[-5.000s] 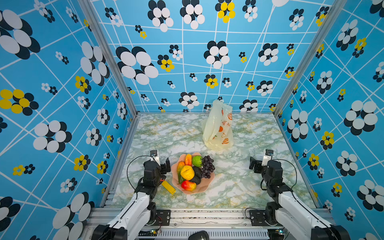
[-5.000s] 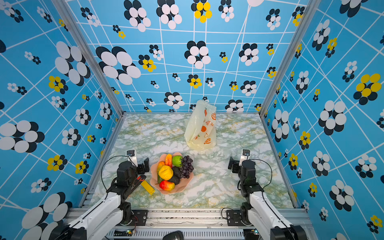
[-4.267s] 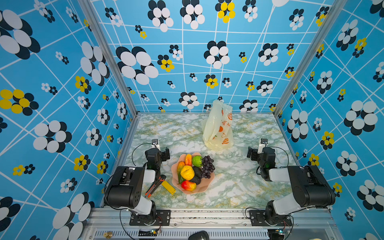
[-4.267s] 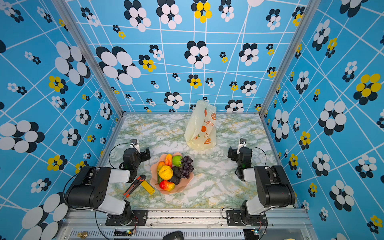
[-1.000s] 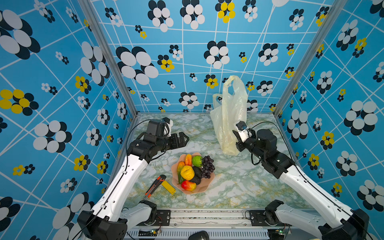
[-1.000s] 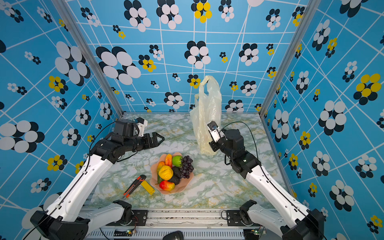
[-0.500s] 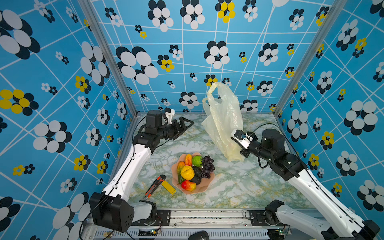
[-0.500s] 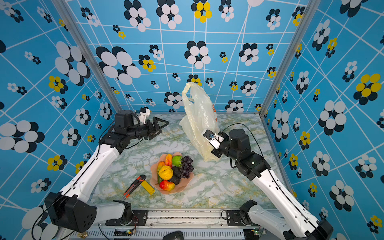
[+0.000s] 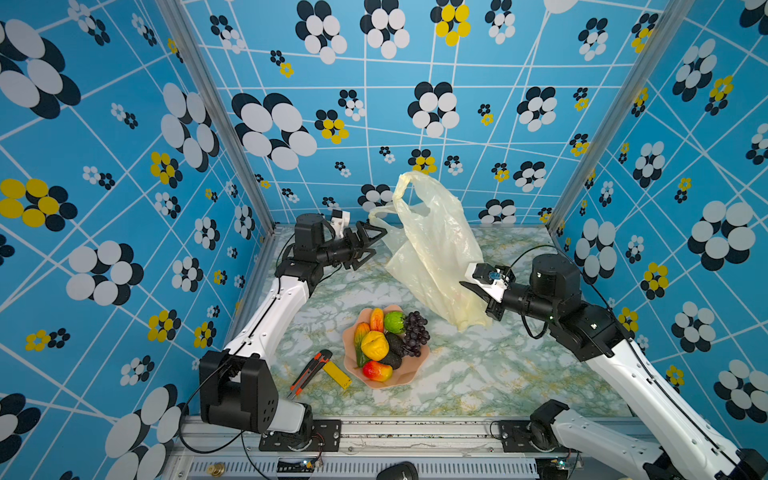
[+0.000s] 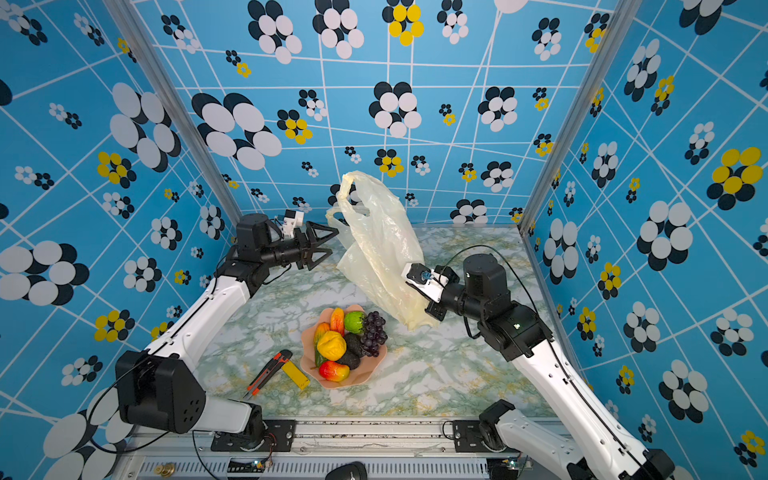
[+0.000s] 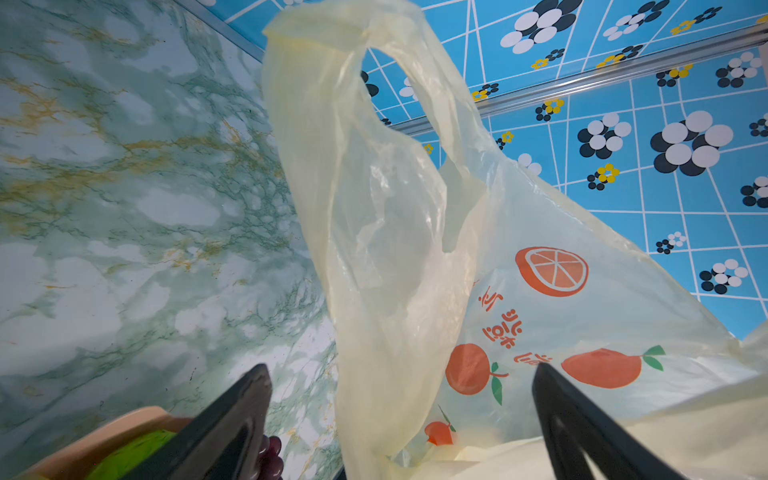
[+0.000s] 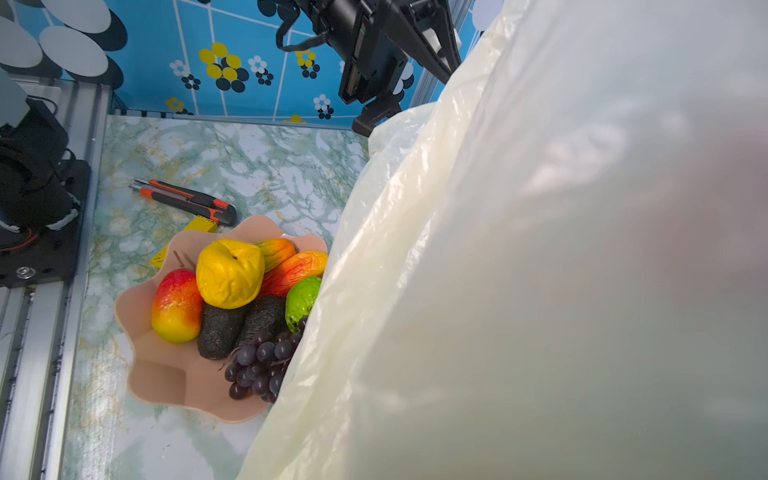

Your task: Place the fruits into the plastic bag

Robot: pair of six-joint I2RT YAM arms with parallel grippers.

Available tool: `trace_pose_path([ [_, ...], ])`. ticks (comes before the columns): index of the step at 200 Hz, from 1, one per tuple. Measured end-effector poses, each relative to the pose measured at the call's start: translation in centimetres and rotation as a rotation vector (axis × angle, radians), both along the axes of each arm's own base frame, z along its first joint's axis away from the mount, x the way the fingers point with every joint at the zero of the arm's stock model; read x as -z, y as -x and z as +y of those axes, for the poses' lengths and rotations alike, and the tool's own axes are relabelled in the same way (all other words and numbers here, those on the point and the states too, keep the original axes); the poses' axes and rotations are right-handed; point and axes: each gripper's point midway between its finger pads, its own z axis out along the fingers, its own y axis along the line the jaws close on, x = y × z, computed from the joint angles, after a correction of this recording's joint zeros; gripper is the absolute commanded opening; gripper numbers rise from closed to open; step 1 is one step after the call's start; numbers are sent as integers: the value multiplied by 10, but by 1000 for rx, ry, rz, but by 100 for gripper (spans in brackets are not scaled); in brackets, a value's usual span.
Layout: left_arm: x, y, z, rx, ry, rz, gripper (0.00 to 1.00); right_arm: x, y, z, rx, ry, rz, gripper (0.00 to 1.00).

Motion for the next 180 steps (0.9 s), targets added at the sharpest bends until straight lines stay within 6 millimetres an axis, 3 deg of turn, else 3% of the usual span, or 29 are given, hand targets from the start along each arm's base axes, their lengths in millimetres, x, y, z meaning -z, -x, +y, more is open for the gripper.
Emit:
trace_pose_path([
  [45,9,-9,5,-11,2,33,98,-12,12,2,-46,-26,-7,0],
  [111,-6,-22,2,-1,34,8,97,-10,21,5,-87,-31,23,0],
  [142,-9,-27,2,0,54,3,92,-11,23,6,-101,-35,28,0],
  [180,0,-34,2,-2,64,34,87,-11,25,7,-108,-37,31,0],
])
